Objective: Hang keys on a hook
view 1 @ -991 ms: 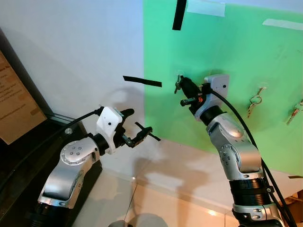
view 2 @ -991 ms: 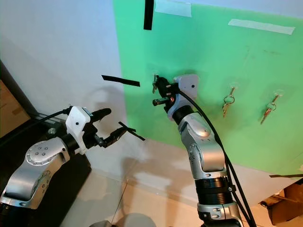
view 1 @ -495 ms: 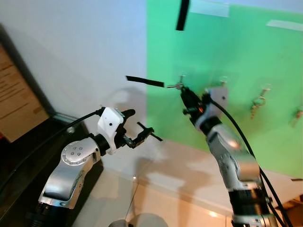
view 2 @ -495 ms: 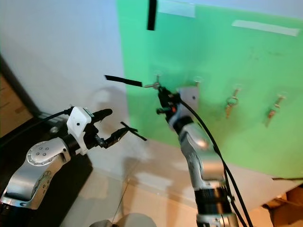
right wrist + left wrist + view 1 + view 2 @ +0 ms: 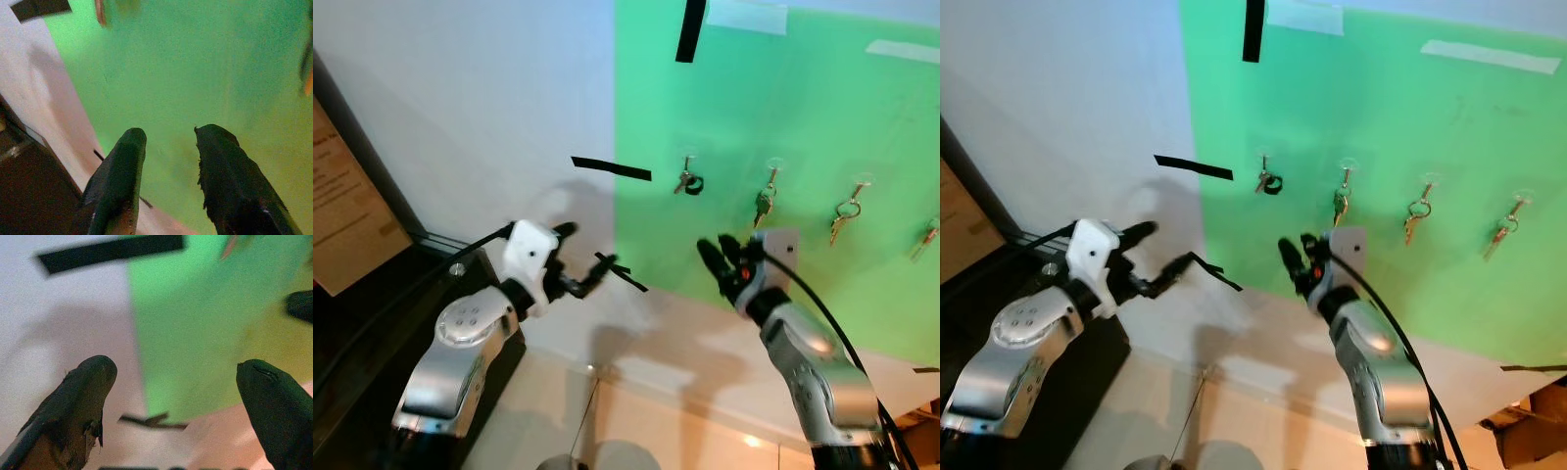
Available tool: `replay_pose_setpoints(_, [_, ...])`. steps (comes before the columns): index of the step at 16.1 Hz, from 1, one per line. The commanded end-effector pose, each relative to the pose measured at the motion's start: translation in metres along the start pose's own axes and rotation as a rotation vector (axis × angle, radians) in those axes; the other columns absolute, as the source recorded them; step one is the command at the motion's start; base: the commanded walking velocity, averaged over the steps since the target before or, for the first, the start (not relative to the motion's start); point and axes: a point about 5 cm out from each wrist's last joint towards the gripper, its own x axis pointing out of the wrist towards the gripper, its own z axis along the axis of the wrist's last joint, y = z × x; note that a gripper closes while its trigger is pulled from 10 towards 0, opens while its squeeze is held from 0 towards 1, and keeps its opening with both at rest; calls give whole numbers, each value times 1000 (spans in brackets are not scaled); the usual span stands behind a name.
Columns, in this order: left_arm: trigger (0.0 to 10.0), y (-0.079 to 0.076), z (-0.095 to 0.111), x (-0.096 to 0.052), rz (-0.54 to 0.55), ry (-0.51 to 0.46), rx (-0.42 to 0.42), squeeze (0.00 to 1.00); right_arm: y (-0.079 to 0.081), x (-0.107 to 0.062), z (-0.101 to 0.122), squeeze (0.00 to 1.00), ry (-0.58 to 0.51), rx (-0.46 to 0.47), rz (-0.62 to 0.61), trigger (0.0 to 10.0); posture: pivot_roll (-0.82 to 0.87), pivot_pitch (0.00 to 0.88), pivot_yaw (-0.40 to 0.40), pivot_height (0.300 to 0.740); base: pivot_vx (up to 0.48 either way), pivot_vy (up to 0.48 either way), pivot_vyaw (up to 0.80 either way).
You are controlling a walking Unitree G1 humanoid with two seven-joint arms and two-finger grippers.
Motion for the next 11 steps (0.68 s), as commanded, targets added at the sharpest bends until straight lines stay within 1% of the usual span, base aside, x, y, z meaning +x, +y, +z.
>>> replay_pose_setpoints(1, [10000,5,-4,-3,64,28,1,4,-3,-3,-3,1000,24,3,-27,10000,-15,0,-1,740,0,0,-800])
replay_pose_setpoints(2, [10000,7,-8,-5,108,35,-13,4,-6,-5,-6,1000,42,-10,-54,10000,-21,0,2,740,0,0,-800])
replay_pose_setpoints(3, [10000,10,-15,-11,196,45,-66,8,-9,-11,-10,1000,47,-50,-101,10000,-23,0,1,740,0,0,-800])
replay_pose_setpoints(4, [10000,10,-18,-14,227,49,-83,8,-11,-13,-12,1000,53,-59,-133,10000,-22,0,-2,740,0,0,-800])
replay_pose_setpoints(5, [10000,11,-21,-17,257,58,-91,12,-14,-14,-14,1000,62,-98,-171,10000,-19,0,-7,740,0,0,-800])
replay_pose_setpoints(6, [10000,12,-25,-19,287,72,-84,12,-16,-14,-15,1000,71,-144,-169,10000,-13,0,-18,740,0,0,-800])
replay_pose_setpoints(8, [10000,13,-30,-22,315,90,-67,16,-20,-15,-13,1000,76,-136,-203,10000,-17,0,-26,740,0,0,-800])
replay_pose_setpoints(9, [10000,13,-33,-24,325,103,-67,20,-23,-15,-12,1000,72,-151,-206,10000,-18,0,-28,740,0,0,-800])
replay_pose_setpoints(11, [10000,12,-37,-28,332,118,-61,16,-24,-16,-11,1000,75,-151,-221,10000,-23,0,-35,740,0,0,-800])
